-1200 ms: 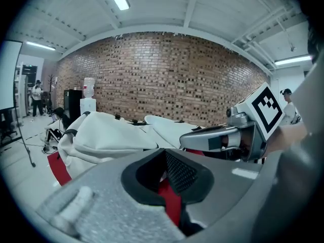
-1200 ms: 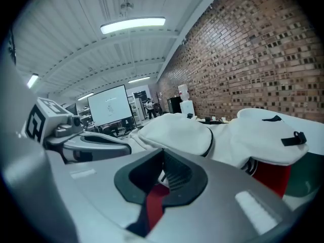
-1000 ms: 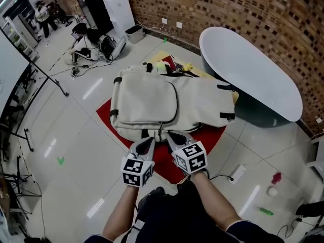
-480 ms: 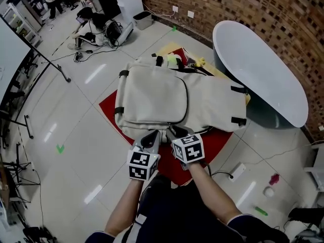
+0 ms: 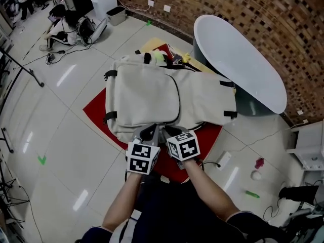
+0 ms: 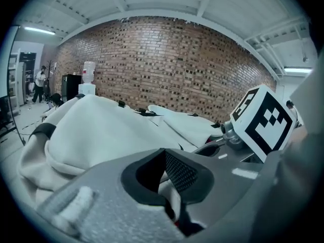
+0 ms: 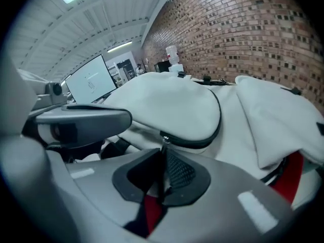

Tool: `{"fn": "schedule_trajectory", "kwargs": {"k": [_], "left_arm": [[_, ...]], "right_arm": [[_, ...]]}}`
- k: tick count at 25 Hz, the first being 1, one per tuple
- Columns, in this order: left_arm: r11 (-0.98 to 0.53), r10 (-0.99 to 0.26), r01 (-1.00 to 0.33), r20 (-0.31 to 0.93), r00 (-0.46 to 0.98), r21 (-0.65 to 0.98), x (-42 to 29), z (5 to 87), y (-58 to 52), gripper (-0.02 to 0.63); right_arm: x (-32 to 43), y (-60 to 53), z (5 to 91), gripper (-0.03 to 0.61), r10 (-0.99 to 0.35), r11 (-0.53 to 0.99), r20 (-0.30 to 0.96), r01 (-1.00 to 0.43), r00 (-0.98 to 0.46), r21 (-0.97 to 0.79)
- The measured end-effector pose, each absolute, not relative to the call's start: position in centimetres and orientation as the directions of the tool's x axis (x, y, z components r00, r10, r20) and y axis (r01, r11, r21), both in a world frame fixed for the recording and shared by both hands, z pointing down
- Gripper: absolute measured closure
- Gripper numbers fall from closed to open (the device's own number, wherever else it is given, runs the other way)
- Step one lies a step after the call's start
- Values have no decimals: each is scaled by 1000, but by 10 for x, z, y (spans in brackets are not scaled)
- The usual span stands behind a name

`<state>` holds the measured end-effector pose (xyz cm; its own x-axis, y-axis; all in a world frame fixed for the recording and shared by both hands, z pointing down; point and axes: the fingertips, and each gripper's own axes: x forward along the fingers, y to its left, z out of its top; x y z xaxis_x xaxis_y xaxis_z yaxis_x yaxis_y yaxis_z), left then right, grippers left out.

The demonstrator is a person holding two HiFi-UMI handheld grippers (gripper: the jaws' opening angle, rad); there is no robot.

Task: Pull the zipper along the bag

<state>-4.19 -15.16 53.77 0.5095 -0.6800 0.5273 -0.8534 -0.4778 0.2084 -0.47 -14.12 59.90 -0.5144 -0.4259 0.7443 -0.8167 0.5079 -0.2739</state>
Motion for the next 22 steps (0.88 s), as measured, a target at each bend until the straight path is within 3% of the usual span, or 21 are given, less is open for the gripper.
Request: {"fn": "schedule_trajectory", "kwargs": {"k": [1,10,22], "left_arm": [[-486,-670,-847,531,518,213,-38,538,-152,612],[-484,-639,-854,589,494,191,-33,554,-158,612],[-393,-670,-901,615,417,183,-45,561,-161,612]], "right_arm": [[0,-140,597,546,-420,518,753,-815,-506,-258],[34,-144,588,555,-349,736,823,-674,-449,-56],[64,-157,597,560,-186,901,903,-433,-388,0]]}}
